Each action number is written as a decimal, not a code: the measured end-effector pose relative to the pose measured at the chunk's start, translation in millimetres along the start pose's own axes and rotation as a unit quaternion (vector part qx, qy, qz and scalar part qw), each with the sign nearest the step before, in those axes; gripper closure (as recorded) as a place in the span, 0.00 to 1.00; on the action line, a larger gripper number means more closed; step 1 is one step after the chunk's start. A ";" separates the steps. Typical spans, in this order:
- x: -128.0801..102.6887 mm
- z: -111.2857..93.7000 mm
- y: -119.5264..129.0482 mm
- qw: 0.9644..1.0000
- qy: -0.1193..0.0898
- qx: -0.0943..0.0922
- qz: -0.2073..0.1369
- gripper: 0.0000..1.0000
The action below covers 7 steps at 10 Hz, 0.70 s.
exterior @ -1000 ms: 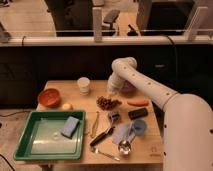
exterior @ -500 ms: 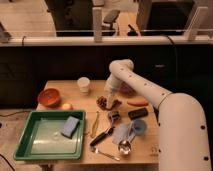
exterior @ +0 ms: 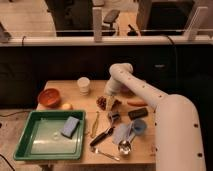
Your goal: Place grapes in red bowl
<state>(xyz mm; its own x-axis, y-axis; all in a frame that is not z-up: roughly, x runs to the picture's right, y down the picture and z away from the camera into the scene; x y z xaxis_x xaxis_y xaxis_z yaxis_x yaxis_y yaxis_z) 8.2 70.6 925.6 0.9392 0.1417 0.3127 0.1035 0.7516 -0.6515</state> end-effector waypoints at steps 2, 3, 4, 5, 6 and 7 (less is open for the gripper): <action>0.7 12.8 -0.1 1.000 -0.004 -0.013 0.002 0.27; -0.4 17.4 -0.1 1.000 -0.004 -0.017 0.001 0.39; 0.3 18.2 -0.4 1.000 -0.004 -0.019 0.001 0.47; 2.1 19.8 0.8 1.000 -0.001 -0.022 0.000 0.55; 0.6 20.0 0.7 1.000 0.004 -0.022 -0.006 0.68; -2.1 17.9 0.1 1.000 0.006 -0.021 -0.012 0.77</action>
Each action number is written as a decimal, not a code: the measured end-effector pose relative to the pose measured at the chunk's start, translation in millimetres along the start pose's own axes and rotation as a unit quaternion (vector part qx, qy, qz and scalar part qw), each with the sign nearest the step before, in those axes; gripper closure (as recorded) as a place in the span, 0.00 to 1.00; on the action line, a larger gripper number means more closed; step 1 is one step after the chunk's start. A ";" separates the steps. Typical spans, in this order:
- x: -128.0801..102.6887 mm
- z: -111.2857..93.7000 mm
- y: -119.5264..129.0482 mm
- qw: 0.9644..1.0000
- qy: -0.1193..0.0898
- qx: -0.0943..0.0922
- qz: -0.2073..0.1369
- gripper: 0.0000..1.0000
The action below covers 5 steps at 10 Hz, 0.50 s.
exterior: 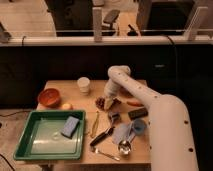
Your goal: Place grapes in red bowl
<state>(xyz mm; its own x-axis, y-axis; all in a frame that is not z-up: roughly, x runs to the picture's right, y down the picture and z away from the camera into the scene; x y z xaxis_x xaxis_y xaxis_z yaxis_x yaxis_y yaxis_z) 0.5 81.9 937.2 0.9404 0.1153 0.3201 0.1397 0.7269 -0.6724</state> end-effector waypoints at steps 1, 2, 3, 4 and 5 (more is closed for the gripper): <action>-2.3 -1.2 -0.2 1.000 0.003 0.000 -0.004 0.86; -3.9 -4.5 -0.2 1.000 0.006 0.001 -0.010 0.97; -5.4 -7.5 -0.1 1.000 0.008 0.002 -0.014 1.00; -7.9 -13.9 0.1 1.000 0.009 0.006 -0.019 1.00; -11.2 -25.2 -0.2 1.000 0.008 0.013 -0.023 1.00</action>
<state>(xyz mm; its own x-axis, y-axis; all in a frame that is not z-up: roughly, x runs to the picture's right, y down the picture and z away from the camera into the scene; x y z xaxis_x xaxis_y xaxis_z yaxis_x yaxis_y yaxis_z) -2.3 63.4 916.9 0.9379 0.0699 0.3398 0.1757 0.7490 -0.6388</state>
